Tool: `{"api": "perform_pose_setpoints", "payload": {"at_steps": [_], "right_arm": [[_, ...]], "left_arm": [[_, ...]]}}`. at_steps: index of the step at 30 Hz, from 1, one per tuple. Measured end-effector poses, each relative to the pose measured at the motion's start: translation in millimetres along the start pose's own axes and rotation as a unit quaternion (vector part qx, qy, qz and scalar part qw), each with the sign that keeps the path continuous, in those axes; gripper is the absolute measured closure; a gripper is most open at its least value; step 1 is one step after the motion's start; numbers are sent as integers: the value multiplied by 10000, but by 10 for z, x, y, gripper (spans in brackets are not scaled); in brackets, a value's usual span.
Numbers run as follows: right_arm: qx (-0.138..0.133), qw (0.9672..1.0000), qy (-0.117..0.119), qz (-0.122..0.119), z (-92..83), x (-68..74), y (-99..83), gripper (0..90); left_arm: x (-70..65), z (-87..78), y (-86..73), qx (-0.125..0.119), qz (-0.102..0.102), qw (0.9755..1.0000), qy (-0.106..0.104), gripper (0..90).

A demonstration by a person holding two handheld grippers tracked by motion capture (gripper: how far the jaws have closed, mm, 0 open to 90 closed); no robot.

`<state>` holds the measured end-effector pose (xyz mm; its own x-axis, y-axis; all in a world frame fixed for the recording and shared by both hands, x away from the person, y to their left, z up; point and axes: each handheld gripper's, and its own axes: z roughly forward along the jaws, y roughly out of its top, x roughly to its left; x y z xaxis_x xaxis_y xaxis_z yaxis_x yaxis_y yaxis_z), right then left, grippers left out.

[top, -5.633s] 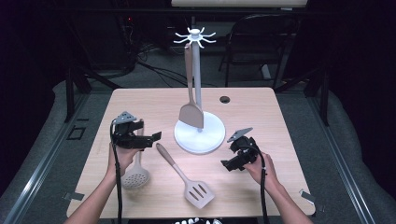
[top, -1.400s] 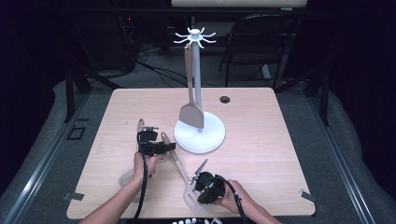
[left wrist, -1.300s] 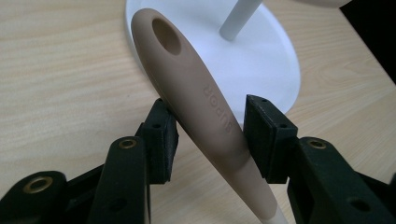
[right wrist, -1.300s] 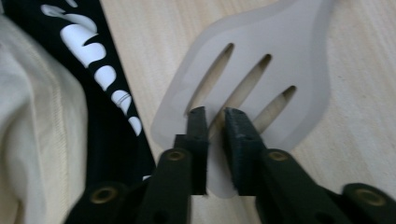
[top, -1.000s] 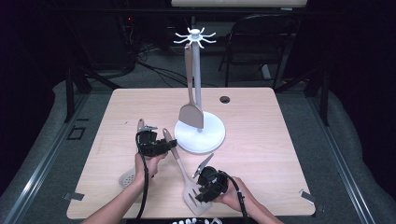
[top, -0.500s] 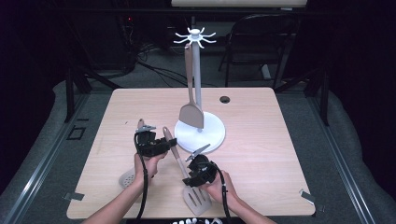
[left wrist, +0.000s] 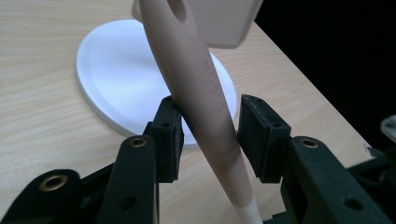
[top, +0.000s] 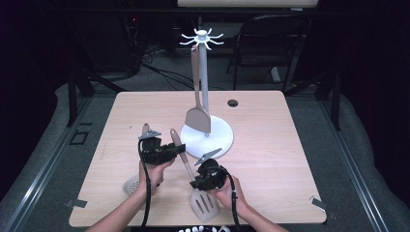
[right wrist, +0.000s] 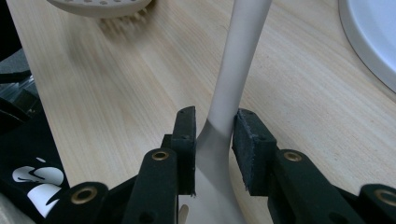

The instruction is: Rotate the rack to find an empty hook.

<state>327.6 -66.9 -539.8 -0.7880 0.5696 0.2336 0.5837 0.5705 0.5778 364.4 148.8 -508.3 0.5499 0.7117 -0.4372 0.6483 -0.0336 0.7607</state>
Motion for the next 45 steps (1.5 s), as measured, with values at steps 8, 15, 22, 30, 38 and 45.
{"api": "perform_pose_setpoints", "payload": {"at_steps": [8, 15, 22, 30, 38, 45], "right_arm": [[-125, 9999, 5, 62, -35, 6, -8, 719], [-175, 9998, -22, 24, -52, 8, -11, 723], [-206, 9997, -67, 82, -45, -11, -25, 722], [-201, 9997, -97, 79, -69, -33, -25, 724], [-302, 9995, -37, 100, -172, -46, 1, 702], [-281, 9995, 67, 119, -286, -75, 4, 603]], "left_arm": [[-50, -16, -85, 134, 14, 9995, -295, 577], [-86, 3, -172, 296, 35, 9983, -496, 577], [-126, 100, -253, 562, 92, 9968, -565, 584], [-157, 154, -306, 608, 104, 9965, -569, 694], [-189, 134, -240, 402, 94, 9937, -1039, 740], [-238, 101, -182, 334, 162, 9890, -1433, 767]]}}
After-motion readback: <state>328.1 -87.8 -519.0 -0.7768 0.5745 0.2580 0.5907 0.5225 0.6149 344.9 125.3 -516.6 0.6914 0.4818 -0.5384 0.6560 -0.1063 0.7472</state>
